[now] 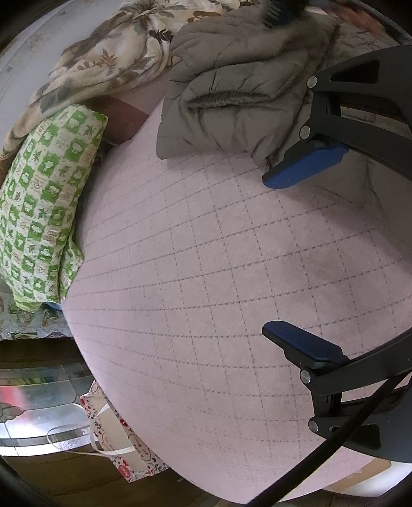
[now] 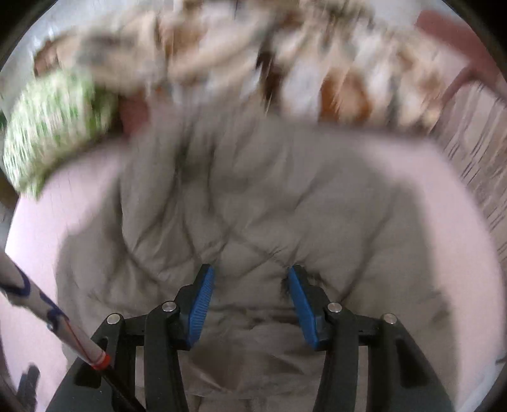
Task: Fold large clothes
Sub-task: 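Pinch the folded edge with the right gripper, smooth it, release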
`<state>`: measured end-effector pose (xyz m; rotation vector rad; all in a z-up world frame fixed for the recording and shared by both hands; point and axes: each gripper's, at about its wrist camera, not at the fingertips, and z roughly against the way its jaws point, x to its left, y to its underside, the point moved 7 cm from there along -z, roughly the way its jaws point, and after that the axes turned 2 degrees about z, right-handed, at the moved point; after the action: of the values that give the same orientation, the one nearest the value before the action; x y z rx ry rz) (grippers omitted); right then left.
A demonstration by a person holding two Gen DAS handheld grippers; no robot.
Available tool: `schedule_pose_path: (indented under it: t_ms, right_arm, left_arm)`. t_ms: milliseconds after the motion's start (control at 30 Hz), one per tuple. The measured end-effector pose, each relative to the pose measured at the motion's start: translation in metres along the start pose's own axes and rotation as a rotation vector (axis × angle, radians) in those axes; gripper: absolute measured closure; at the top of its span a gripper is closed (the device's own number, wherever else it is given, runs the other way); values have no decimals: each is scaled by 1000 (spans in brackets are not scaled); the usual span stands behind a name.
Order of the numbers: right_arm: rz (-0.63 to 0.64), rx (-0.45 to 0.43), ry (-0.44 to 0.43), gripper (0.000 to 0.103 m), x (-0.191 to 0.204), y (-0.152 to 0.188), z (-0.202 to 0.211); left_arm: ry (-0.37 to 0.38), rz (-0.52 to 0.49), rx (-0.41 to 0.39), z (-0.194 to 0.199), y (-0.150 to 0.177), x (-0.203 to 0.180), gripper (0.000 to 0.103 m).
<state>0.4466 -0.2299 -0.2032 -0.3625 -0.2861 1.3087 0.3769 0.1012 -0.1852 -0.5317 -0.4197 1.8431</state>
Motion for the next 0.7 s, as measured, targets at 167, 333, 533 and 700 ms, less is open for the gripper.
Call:
schedule_pose_path:
  t_ms: [167, 333, 533, 700]
  right_arm:
    - [136, 57, -12, 49, 13, 61, 2]
    - [180, 127, -38, 49, 8, 108, 8]
    - [176, -14, -40, 49, 4, 97, 41]
    - [214, -235, -12, 49, 6, 67, 104]
  left_arm:
    - [17, -6, -4, 3, 0, -5, 18]
    - [20, -16, -4, 5, 5, -8, 18]
    - [16, 1, -9, 7, 5, 0, 18]
    - [27, 25, -1, 4, 3, 3, 18]
